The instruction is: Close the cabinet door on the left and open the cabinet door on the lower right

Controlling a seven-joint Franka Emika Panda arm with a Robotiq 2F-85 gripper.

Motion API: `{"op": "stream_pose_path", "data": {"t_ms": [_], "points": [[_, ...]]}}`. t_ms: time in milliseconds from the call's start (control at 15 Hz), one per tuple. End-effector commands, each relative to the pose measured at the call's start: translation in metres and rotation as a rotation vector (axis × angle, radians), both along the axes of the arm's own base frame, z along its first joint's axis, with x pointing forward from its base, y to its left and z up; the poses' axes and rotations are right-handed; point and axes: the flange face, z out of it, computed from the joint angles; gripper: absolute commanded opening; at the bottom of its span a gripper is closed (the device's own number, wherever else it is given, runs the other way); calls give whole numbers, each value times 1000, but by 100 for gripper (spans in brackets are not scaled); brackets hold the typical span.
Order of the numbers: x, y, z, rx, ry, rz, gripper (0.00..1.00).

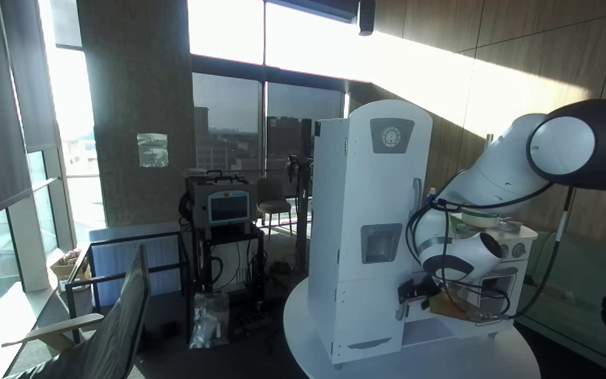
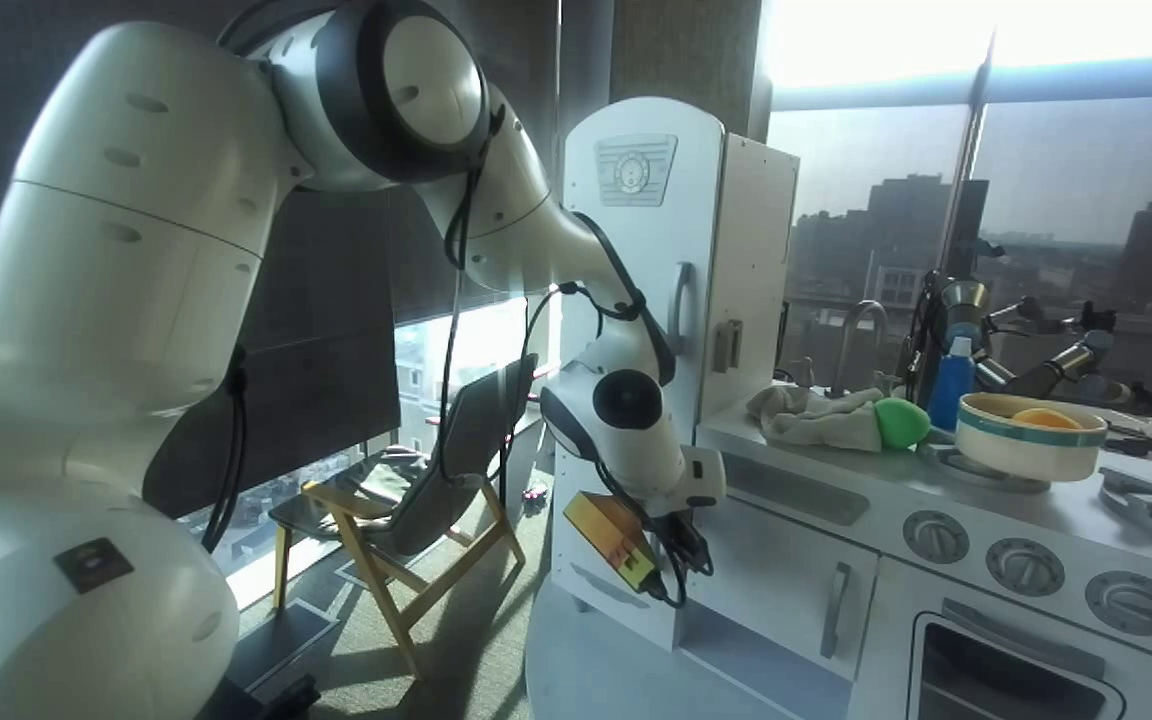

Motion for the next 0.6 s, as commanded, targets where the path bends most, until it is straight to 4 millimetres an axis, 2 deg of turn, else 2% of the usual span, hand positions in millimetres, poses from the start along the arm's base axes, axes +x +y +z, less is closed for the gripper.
{"op": "stream_pose_path", "data": {"t_ms": [0,400,467,533], "points": [[2,-1,0,-19,-15,14,53],[-3,10,-2,-23,-22,59,9],[-3,11,-3,-24,-20,63,3],[-4,12,-3,-34,-16,72,3]]}}
